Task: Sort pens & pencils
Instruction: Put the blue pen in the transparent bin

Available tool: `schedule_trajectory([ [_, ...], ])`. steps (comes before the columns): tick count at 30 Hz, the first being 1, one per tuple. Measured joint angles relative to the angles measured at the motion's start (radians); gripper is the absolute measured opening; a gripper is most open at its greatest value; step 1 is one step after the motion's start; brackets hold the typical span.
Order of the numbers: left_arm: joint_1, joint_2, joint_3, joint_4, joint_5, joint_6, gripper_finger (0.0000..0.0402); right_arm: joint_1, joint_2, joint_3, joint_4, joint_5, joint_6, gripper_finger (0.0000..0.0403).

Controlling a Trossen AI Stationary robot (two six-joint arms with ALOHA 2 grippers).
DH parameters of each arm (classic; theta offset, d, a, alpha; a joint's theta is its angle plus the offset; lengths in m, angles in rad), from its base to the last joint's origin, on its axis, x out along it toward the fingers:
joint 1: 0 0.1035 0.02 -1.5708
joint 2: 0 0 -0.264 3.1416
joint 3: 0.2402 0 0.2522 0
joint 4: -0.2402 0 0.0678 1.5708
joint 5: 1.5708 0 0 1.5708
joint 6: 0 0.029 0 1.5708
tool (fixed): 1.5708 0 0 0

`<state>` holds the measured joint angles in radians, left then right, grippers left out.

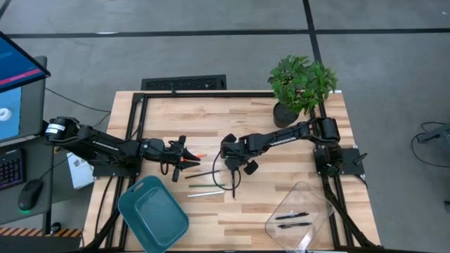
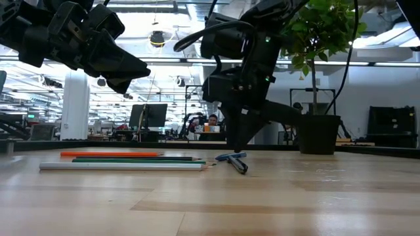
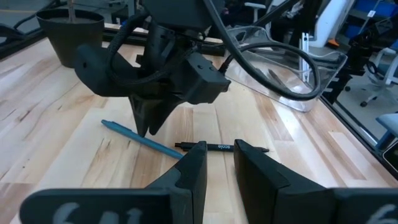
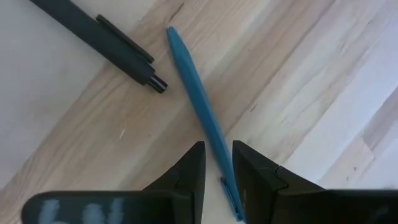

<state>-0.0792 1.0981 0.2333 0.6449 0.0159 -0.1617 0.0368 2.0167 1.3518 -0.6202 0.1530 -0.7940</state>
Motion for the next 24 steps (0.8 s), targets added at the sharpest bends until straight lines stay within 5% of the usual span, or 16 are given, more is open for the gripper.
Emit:
schedule_trajectory([
  [24, 0.0, 0.0, 0.0, 0.0, 0.0, -0.007, 0.0071, -0.039, 0.0, 0.0, -0.015, -0.048, -0.037, 0.0102],
])
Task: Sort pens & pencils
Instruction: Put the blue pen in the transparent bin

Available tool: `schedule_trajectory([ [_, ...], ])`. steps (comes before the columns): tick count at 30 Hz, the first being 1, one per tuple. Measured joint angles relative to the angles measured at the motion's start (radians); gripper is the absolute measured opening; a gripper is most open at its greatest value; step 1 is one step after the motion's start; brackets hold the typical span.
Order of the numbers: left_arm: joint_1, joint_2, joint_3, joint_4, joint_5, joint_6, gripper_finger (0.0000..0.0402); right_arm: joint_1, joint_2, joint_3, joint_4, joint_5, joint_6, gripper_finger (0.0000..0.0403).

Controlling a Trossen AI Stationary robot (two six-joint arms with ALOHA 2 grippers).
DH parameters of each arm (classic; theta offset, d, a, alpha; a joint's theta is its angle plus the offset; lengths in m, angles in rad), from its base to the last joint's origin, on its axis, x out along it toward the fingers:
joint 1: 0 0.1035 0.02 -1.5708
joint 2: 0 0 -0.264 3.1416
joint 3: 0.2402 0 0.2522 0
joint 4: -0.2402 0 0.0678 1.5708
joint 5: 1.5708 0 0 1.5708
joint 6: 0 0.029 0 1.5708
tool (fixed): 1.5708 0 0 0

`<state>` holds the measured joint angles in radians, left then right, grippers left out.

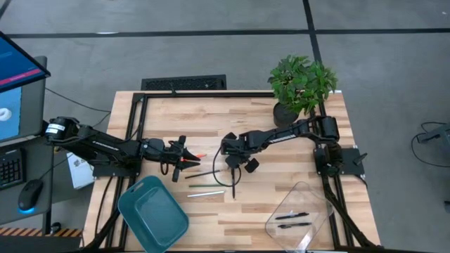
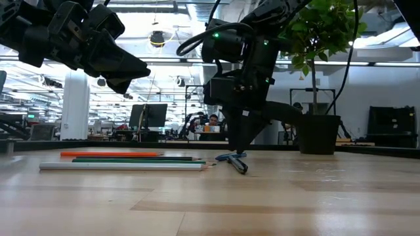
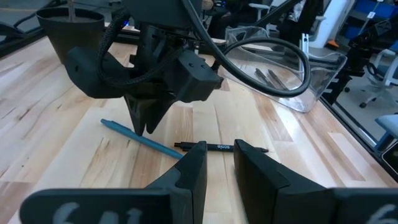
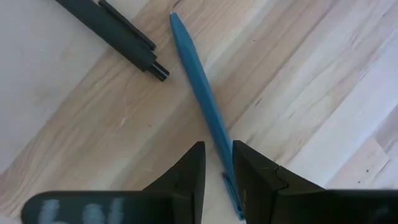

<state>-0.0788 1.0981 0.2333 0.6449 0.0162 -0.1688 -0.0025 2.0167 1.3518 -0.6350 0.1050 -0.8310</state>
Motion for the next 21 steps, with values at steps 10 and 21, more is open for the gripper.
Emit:
schedule_trajectory([
  [10, 0.0, 0.0, 0.0, 0.0, 0.0, 0.0, 0.0071, -0.013, 0.0, 0.0, 0.0, -0.026, -0.008, 0.0102],
  [21, 0.0, 0.0, 0.0, 0.0, 0.0, 0.0, 0.0071, -0.021, 0.0, 0.0, 0.031, -0.031, -0.016, 0.0102],
])
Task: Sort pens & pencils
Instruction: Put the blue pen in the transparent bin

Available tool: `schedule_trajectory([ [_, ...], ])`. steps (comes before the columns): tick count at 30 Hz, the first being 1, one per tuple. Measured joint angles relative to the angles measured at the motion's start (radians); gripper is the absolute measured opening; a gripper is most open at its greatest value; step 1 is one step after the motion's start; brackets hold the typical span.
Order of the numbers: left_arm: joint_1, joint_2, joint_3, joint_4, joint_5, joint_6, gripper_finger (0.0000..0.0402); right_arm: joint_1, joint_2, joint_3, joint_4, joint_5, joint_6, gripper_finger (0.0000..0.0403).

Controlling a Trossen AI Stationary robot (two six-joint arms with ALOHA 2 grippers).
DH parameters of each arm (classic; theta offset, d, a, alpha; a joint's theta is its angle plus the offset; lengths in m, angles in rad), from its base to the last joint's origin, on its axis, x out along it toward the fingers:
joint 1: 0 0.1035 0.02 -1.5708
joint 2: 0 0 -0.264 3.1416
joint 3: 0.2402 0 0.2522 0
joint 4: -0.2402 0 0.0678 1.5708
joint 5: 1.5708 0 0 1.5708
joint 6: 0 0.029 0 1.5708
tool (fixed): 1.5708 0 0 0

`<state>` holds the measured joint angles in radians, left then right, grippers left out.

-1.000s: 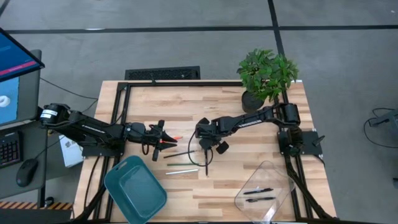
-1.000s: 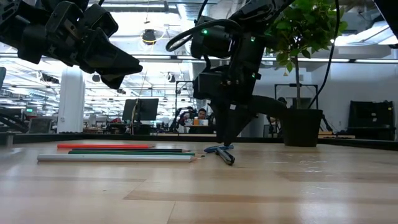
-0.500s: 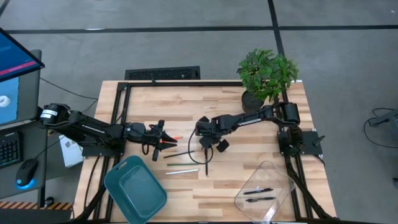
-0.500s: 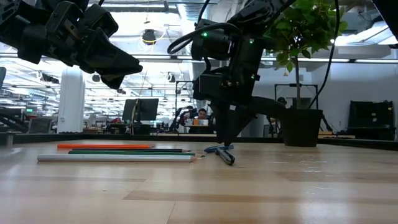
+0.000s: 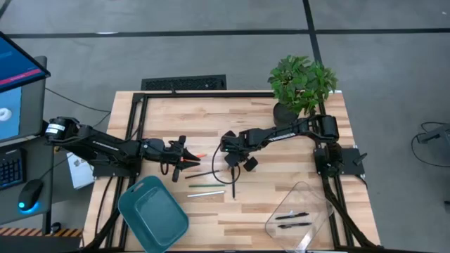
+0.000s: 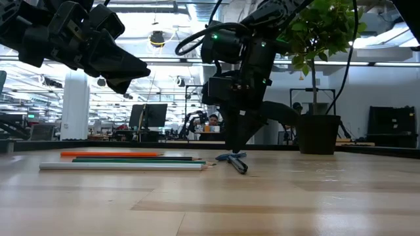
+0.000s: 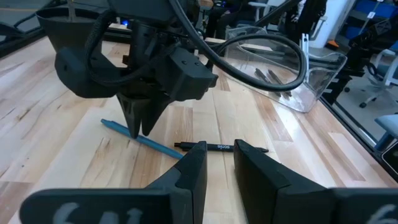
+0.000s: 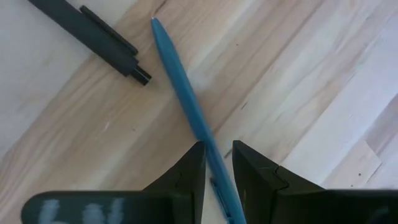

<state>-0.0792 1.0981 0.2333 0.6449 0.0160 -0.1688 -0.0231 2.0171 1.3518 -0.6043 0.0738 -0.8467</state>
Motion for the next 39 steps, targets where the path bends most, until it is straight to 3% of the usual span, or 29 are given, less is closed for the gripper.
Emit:
schedule_trajectory([
  [32, 0.0, 0.0, 0.0, -0.002, 0.0, 0.0, 0.0071, -0.012, 0.001, -0.001, -0.003, -0.074, 0.053, 0.0102],
  [39, 0.0, 0.0, 0.0, -0.005, 0.0, 0.0, 0.0071, -0.005, -0.005, -0.076, 0.079, -0.073, 0.054, 0.0102],
])
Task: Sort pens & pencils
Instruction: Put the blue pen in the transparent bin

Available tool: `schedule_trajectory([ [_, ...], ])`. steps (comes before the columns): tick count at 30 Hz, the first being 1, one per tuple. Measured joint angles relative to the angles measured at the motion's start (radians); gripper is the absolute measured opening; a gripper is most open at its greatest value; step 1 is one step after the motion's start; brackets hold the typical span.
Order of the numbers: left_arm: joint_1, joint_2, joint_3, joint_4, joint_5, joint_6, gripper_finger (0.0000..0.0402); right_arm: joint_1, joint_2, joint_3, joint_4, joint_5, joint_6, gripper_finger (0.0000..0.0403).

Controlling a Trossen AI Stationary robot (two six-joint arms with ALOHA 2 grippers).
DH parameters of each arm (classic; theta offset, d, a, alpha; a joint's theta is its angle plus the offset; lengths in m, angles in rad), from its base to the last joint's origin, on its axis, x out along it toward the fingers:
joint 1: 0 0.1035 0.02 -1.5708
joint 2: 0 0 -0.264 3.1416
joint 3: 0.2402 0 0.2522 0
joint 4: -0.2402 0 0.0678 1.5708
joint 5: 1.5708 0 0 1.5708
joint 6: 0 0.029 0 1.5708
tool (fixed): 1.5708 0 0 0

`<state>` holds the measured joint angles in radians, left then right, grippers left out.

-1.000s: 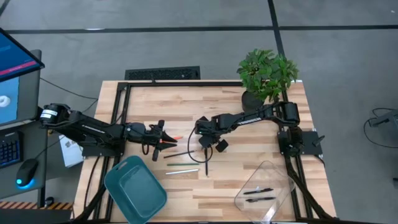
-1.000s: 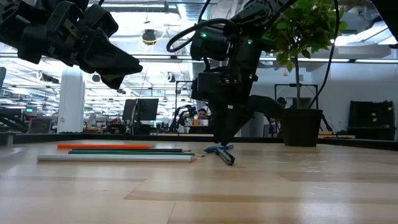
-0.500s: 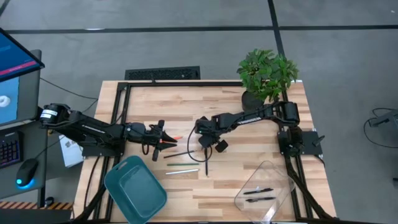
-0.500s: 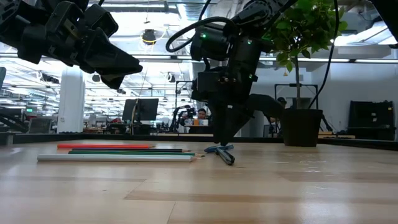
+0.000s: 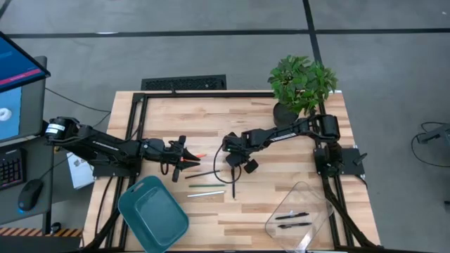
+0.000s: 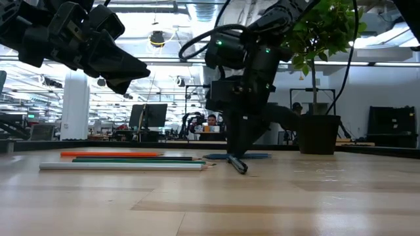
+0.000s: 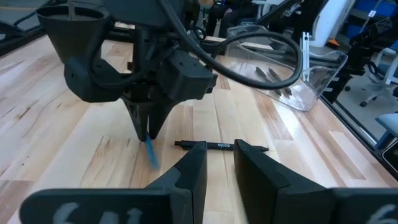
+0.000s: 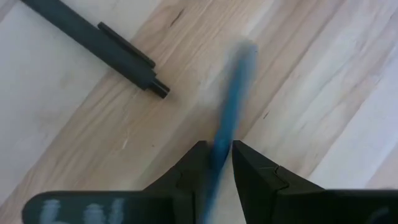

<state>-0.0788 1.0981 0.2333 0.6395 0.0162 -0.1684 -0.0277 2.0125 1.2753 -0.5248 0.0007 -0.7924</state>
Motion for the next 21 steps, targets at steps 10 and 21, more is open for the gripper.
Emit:
schedule_trajectory([
  [10, 0.0, 0.0, 0.0, 0.0, 0.0, 0.001, 0.0071, -0.002, 0.001, -0.007, 0.039, -0.001, 0.005, 0.0102],
  [21, 0.0, 0.0, 0.0, 0.001, 0.0, 0.007, 0.0071, 0.002, 0.003, -0.008, 0.062, 0.0, 0.115, 0.0102],
])
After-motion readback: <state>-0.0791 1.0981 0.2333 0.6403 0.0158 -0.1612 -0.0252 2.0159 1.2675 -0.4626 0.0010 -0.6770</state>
